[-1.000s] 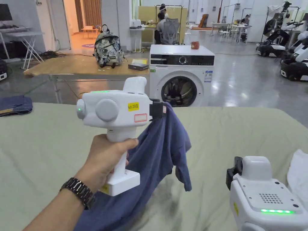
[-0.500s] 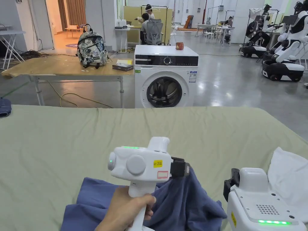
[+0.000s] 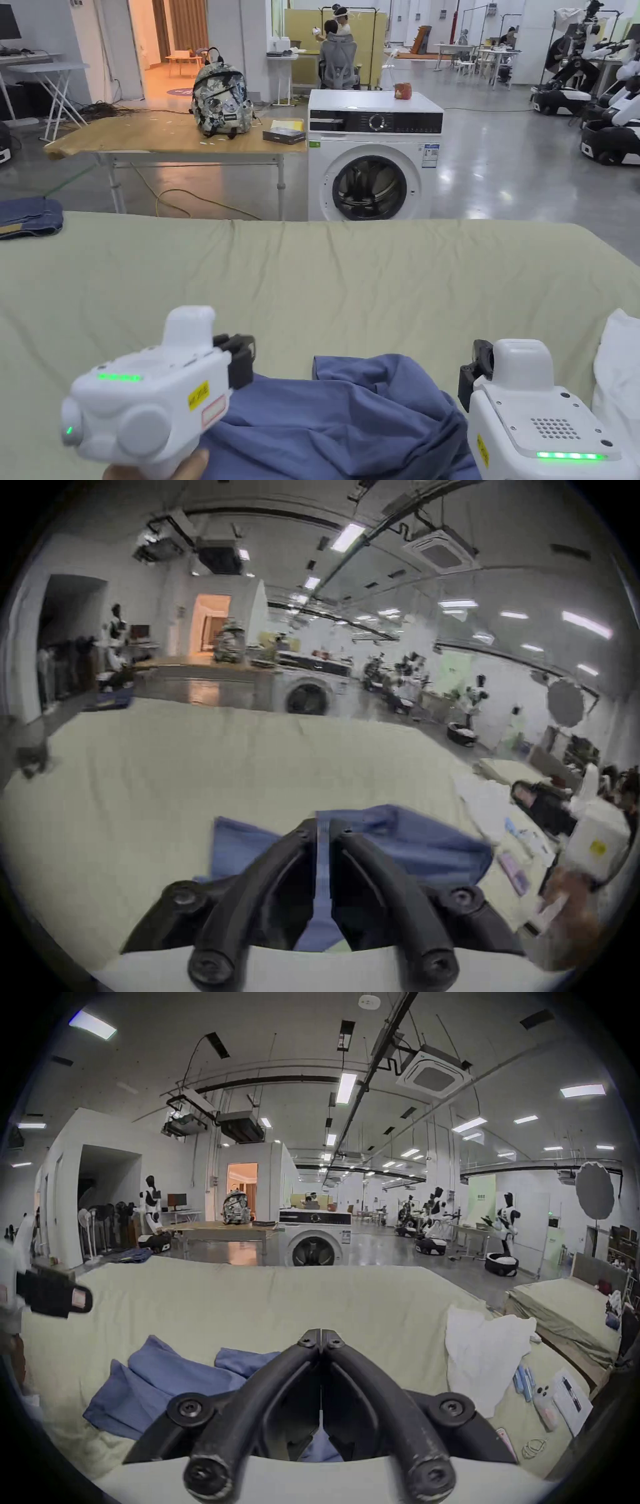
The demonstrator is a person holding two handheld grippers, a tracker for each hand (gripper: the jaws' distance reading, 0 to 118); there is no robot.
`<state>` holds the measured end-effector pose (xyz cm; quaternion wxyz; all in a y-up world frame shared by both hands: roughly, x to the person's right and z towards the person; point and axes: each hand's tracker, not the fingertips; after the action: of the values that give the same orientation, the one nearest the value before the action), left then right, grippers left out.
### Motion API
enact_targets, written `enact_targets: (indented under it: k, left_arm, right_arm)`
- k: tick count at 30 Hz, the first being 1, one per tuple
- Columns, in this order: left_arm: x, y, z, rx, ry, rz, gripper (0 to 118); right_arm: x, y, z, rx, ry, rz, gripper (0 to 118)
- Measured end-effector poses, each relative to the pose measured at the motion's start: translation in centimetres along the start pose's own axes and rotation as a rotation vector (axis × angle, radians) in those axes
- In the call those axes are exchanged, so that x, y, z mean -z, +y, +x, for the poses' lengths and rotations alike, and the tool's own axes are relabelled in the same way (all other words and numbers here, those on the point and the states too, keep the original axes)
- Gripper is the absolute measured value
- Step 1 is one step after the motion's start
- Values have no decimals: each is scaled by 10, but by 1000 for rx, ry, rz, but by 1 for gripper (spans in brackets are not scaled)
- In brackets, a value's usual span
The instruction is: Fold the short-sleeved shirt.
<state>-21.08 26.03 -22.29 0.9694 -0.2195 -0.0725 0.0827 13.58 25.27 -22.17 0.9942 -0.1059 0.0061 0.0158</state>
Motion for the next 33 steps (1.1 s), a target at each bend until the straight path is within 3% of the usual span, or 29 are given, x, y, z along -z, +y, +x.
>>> enact_targets:
  k: [2,8,11,20,21,23,24,30,33]
  left_arm:
    - [-10,-22,-16,-24,-26,-22,0]
    - [-5,-60,-54,-73,79,-148,0]
    - [29,-51,-82,-142,81,-217,0]
    - [161,15,-132,-170,80,-394,0]
    - [175,19,-137,-177,78,-424,4]
    - [200,26,-143,-208,95,-491,63]
    - [213,26,-146,-222,100,-528,74]
    - [259,5,-146,-196,180,-648,72]
    - [257,-2,-126,-32,235,-611,52]
  right_arm:
    - [0,-2,-7,1,12,-4,0]
    - [6,-8,-20,4,48,-33,0]
    - [12,-11,-22,4,56,-52,0]
    - [32,-13,-14,10,44,-97,0]
    - [34,-13,-12,14,42,-101,0]
    - [39,-14,-8,14,35,-113,0]
    - [40,-14,-6,12,29,-118,0]
    - [46,-23,9,-13,-5,-148,0]
    - [47,-28,20,-17,-26,-171,0]
